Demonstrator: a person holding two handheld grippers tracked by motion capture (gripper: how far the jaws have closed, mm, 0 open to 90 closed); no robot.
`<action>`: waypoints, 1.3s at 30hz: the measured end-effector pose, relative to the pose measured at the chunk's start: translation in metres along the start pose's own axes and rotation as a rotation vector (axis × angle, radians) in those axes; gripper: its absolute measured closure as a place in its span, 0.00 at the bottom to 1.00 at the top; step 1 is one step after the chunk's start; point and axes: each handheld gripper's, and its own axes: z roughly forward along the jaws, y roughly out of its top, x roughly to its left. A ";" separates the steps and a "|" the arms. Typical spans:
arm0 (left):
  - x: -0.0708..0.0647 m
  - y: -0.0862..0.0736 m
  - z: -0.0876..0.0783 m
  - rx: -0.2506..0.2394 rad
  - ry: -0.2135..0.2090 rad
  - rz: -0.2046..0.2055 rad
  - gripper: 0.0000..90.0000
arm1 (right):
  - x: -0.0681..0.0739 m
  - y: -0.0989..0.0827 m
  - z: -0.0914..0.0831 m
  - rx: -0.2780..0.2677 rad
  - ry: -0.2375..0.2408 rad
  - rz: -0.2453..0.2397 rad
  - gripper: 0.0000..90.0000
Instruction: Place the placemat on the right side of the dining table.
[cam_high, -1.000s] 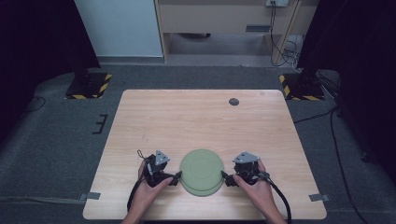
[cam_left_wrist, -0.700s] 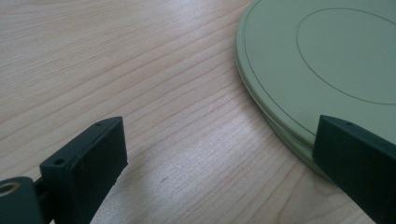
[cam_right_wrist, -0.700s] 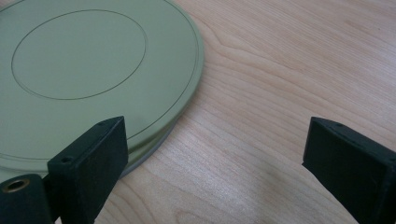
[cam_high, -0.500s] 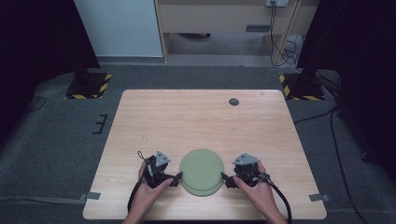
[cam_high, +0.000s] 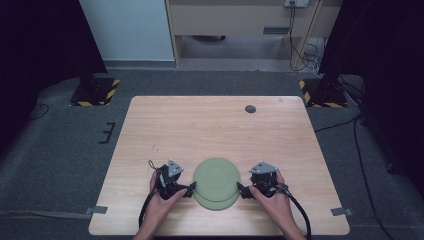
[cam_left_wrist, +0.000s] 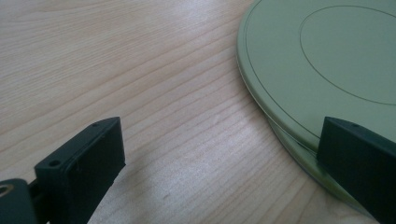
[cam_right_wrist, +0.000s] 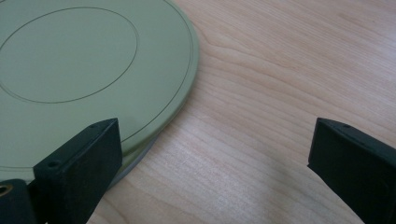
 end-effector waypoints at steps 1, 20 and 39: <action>0.000 0.000 0.001 -0.004 0.005 -0.003 0.00 | 0.000 0.000 0.000 0.000 -0.003 0.001 0.03; -0.002 0.000 0.000 -0.001 0.007 -0.004 0.02 | 0.004 -0.001 -0.001 0.003 0.009 -0.005 0.04; -0.004 0.001 0.002 -0.009 0.009 -0.004 0.02 | 0.004 0.000 0.000 0.001 -0.006 -0.002 0.06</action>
